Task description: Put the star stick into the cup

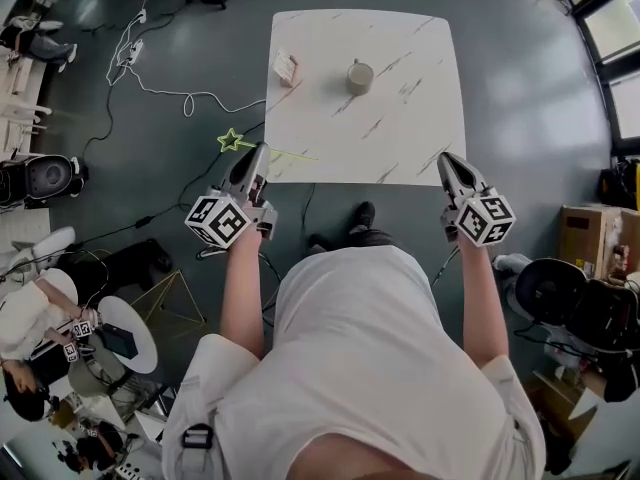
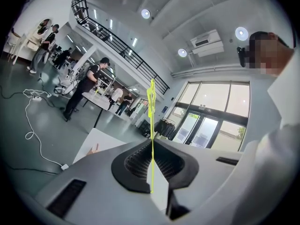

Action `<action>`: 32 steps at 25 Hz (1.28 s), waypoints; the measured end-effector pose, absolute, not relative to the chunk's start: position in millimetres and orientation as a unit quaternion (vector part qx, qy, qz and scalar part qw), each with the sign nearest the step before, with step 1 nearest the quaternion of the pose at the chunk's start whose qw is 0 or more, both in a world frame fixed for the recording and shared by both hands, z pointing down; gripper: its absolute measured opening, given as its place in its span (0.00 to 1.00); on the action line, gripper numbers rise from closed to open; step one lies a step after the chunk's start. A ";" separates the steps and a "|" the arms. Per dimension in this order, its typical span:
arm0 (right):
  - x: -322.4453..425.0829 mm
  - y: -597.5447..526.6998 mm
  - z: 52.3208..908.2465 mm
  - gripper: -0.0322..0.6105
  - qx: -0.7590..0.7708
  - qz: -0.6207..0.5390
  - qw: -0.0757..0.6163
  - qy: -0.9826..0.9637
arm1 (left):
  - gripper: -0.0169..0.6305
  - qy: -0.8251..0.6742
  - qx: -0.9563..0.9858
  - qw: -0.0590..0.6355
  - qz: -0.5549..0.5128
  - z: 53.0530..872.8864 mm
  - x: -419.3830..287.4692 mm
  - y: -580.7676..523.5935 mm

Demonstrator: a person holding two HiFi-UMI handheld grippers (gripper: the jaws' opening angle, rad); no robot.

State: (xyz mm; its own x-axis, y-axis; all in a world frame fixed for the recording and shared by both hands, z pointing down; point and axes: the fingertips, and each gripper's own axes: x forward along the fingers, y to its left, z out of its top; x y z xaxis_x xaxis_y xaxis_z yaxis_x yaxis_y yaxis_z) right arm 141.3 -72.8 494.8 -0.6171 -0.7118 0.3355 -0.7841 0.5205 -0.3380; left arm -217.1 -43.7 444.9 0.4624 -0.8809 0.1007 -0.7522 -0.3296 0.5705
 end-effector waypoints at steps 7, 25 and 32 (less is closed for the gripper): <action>163.7 -106.5 506.1 0.09 0.410 0.247 0.079 -0.874 | 0.06 -0.521 0.800 0.277 -0.105 443.8 -187.2 -68.3; 188.3 -142.7 537.7 0.09 0.420 0.284 0.086 -0.857 | 0.06 -0.518 0.810 0.266 -0.073 458.9 -149.4 -153.1; 187.1 -147.8 537.7 0.09 0.452 0.290 0.088 -0.839 | 0.06 -0.495 0.822 0.273 -0.072 469.9 -150.8 -194.5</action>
